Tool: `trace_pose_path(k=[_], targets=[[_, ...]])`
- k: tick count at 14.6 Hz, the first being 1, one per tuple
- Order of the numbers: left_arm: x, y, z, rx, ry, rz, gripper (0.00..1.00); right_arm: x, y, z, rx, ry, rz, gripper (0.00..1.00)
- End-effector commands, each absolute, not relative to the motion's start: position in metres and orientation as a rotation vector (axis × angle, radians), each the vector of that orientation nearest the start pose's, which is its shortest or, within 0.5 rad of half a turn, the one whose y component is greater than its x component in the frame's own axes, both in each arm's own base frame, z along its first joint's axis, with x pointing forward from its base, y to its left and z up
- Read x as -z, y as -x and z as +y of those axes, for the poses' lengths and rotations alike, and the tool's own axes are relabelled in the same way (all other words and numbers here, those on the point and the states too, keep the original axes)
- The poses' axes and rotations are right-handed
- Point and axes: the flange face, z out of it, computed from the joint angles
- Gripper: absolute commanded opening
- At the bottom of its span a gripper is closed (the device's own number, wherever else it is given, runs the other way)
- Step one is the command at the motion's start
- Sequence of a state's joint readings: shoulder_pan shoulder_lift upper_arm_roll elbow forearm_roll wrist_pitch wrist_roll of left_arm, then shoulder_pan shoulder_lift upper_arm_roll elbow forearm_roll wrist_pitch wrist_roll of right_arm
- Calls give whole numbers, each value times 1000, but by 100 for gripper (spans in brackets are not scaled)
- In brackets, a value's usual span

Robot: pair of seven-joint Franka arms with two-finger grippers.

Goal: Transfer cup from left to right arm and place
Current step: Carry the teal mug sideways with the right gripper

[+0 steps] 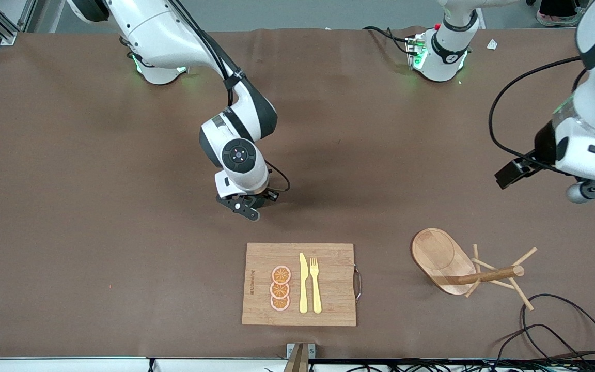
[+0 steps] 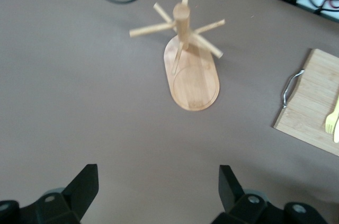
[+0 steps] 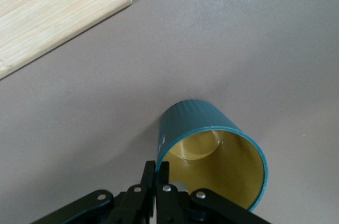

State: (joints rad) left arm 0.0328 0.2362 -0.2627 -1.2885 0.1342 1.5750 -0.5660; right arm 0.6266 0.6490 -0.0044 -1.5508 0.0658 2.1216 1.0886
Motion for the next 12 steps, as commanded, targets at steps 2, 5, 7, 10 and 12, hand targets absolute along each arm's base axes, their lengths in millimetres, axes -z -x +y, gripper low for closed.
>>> trace_pose_path(k=[2, 5, 7, 10, 12], targets=[[-640, -604, -78, 149, 3126, -385, 100, -281, -589, 373, -158, 3054, 741, 0], [-654, -585, -65, 163, 3132, -341, 100, -309, -618, 318, -159, 3073, 578, 0], [-654, -572, -63, 146, 3130, -334, 100, -316, -641, 266, -153, 3086, 463, 0], [-658, -555, -51, 121, 3136, -201, 100, -317, -665, 194, -155, 3103, 279, 0], [-661, -543, -45, 100, 3135, -85, 100, -314, -676, 142, -172, 3121, 187, 0]])
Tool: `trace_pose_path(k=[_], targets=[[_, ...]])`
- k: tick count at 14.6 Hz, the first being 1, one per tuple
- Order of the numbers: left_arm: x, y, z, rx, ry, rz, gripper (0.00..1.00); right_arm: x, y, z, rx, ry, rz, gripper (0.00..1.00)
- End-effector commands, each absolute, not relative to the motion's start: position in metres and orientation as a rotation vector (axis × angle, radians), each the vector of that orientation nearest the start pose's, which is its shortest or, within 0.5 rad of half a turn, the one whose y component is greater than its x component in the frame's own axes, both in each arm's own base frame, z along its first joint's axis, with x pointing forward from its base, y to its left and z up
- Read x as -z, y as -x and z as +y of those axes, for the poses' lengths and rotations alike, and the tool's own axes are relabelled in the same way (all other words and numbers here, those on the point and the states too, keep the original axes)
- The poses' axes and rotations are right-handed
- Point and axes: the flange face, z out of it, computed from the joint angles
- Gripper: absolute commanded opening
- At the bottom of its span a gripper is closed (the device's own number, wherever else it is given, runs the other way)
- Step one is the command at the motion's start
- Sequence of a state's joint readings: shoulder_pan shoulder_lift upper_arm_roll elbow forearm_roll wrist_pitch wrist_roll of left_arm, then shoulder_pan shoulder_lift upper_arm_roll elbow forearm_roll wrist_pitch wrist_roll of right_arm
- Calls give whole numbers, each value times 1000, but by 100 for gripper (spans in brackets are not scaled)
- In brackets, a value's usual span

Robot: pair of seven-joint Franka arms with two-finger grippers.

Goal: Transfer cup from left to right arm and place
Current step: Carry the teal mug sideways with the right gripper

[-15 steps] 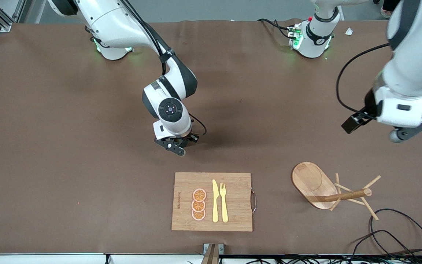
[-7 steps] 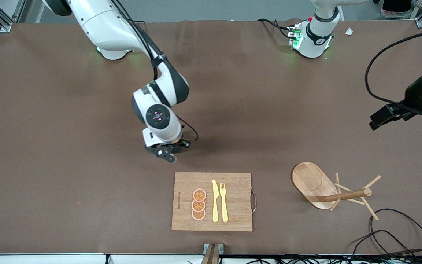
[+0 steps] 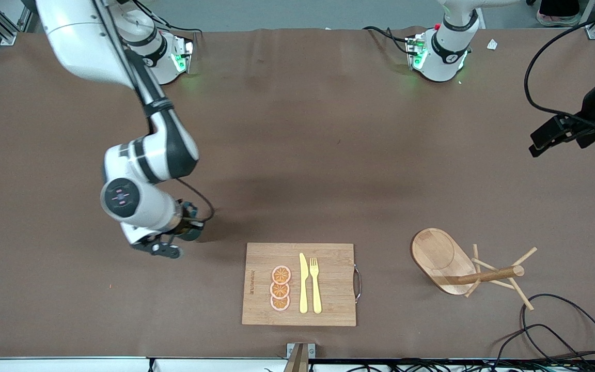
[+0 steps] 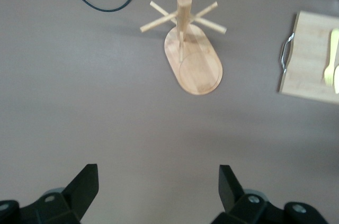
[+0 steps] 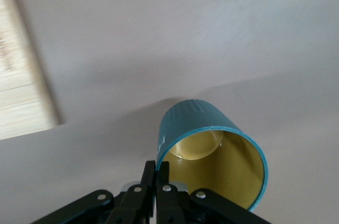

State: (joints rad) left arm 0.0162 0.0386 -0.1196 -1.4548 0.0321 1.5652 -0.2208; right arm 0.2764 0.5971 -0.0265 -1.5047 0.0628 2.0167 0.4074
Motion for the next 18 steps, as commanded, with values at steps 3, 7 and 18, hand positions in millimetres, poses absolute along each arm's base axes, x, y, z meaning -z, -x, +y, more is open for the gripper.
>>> trace_pose_path(k=[3, 7, 18], targets=[[-661, -523, -45, 31, 3126, -28, 100, -304, -683, 69, -199, 3195, 111, 1], [-659, -501, -46, 4, 3121, 22, 100, -294, -681, 6, -261, 3180, 48, 2], [-656, -479, -64, -17, 3111, 79, 100, -271, -673, -17, -318, 3160, 99, 14]])
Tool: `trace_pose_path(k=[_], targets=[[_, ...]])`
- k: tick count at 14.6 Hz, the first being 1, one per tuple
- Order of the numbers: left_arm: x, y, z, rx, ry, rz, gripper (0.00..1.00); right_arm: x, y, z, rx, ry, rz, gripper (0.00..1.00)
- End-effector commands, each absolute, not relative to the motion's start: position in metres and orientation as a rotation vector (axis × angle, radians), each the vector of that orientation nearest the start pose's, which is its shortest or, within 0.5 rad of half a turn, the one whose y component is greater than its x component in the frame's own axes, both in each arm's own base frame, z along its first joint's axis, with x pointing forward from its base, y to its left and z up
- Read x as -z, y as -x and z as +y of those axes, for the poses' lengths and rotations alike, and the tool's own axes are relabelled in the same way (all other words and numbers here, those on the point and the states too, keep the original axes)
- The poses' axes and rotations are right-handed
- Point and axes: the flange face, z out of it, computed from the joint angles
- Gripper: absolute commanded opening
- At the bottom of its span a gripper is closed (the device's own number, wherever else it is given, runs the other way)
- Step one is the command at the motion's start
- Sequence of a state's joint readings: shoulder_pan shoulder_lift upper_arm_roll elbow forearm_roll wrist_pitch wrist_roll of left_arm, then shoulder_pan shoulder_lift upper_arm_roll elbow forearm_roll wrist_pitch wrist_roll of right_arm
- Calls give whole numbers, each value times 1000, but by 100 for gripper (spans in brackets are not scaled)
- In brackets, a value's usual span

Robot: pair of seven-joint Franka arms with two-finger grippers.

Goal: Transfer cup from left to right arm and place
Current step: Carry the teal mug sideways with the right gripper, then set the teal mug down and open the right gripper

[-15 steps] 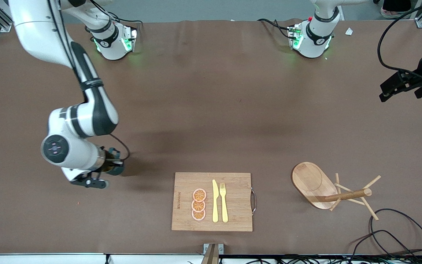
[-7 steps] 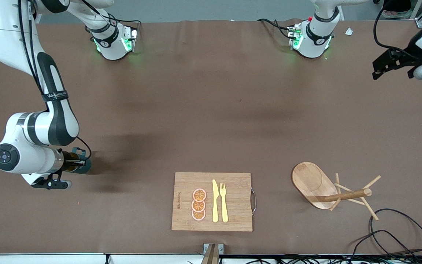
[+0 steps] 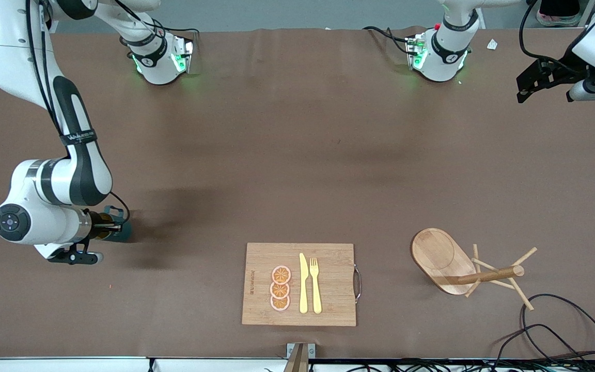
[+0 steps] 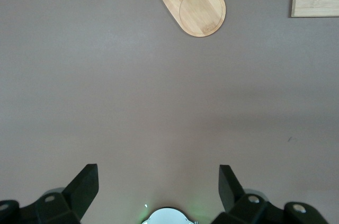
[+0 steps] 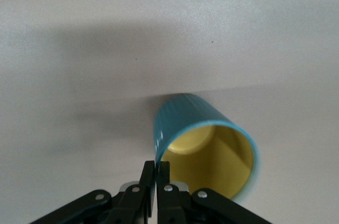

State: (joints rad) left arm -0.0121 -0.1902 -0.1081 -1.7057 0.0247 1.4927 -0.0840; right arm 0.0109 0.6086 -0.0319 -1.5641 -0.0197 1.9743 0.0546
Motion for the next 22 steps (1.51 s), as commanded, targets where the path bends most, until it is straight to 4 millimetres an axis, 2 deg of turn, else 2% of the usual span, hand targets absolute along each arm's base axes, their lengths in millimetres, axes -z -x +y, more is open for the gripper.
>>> trace_pose_path(k=[1, 3, 5, 6, 8, 10, 14, 16, 19, 22], targets=[[-655, -483, -65, -19, 3113, 80, 100, -270, -673, -18, -320, 3158, 102, 18], [-656, -498, -64, -13, 3119, 79, 100, -270, -673, -18, -325, 3157, 105, 27], [-658, -505, -66, -1, 3122, 82, 100, -273, -674, -18, -325, 3158, 107, 44], [-658, -505, -66, -1, 3123, 80, 100, -280, -676, -16, -306, 3160, 108, 61], [-659, -504, -68, 2, 3123, 84, 100, -310, -682, -14, -226, 3166, 114, 81], [-659, -504, -68, 2, 3122, 87, 100, -358, -688, -10, -102, 3170, 99, 100], [-659, -505, -63, -3, 3123, 77, 100, -463, -666, -1, 8, 3170, 67, 100], [-659, -505, -62, -3, 3121, 75, 100, -511, -649, 12, 48, 3168, 58, 100], [-659, -505, -60, -3, 3123, 72, 100, -566, -619, 15, 60, 3168, 52, 100], [-658, -505, -65, -6, 3121, 91, 100, -601, -597, 15, 85, 3167, 53, 100]])
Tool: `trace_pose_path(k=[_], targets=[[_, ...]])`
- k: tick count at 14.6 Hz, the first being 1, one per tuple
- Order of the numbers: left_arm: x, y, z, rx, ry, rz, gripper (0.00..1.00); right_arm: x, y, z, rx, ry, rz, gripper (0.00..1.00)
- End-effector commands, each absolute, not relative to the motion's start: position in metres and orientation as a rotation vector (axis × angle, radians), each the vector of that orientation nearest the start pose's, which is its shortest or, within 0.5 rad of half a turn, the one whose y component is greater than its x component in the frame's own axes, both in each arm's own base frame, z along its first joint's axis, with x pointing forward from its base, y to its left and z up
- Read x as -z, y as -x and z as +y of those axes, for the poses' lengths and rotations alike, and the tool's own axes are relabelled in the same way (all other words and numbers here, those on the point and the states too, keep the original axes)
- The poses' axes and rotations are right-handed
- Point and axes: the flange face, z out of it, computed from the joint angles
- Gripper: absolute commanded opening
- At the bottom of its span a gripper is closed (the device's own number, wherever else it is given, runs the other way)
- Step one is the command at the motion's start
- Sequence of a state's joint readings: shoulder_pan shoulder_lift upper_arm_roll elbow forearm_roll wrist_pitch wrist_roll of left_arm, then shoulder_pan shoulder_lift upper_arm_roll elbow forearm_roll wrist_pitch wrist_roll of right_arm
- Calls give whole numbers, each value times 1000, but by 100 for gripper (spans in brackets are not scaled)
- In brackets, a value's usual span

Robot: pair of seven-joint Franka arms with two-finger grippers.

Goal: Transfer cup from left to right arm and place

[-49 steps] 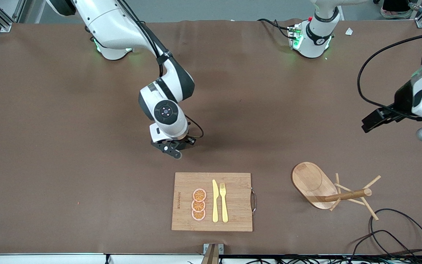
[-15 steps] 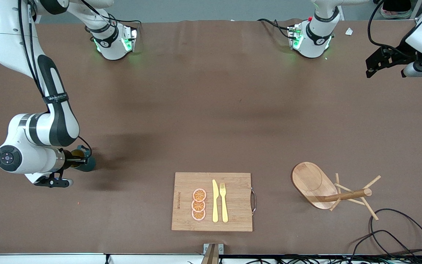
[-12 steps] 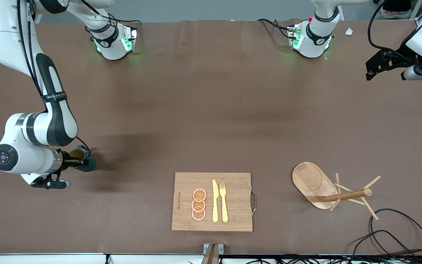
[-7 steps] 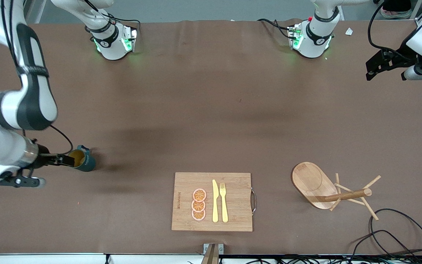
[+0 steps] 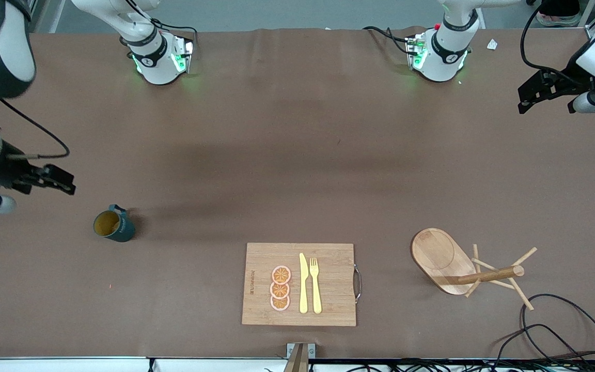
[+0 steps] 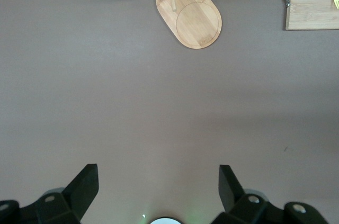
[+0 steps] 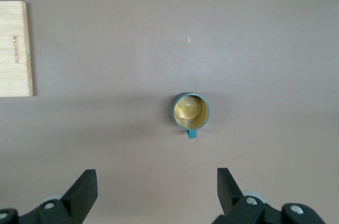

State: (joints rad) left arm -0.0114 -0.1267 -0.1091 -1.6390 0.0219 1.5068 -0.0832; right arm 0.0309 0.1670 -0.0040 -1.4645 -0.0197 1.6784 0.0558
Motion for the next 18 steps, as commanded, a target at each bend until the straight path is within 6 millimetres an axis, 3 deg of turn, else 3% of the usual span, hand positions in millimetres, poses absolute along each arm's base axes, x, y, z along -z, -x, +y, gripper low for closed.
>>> trace_pose_path(k=[1, 8, 18], targets=[[-657, -505, -66, -8, 3119, 98, 100, -608, -593, 14, 90, 3168, 53, 100], [-662, -507, -69, 7, 3120, 106, 100, -642, -566, 10, 99, 3167, 71, 100], [-650, -500, -58, -90, 3109, 70, 100, -650, -560, 7, 122, 3172, 79, 100]])
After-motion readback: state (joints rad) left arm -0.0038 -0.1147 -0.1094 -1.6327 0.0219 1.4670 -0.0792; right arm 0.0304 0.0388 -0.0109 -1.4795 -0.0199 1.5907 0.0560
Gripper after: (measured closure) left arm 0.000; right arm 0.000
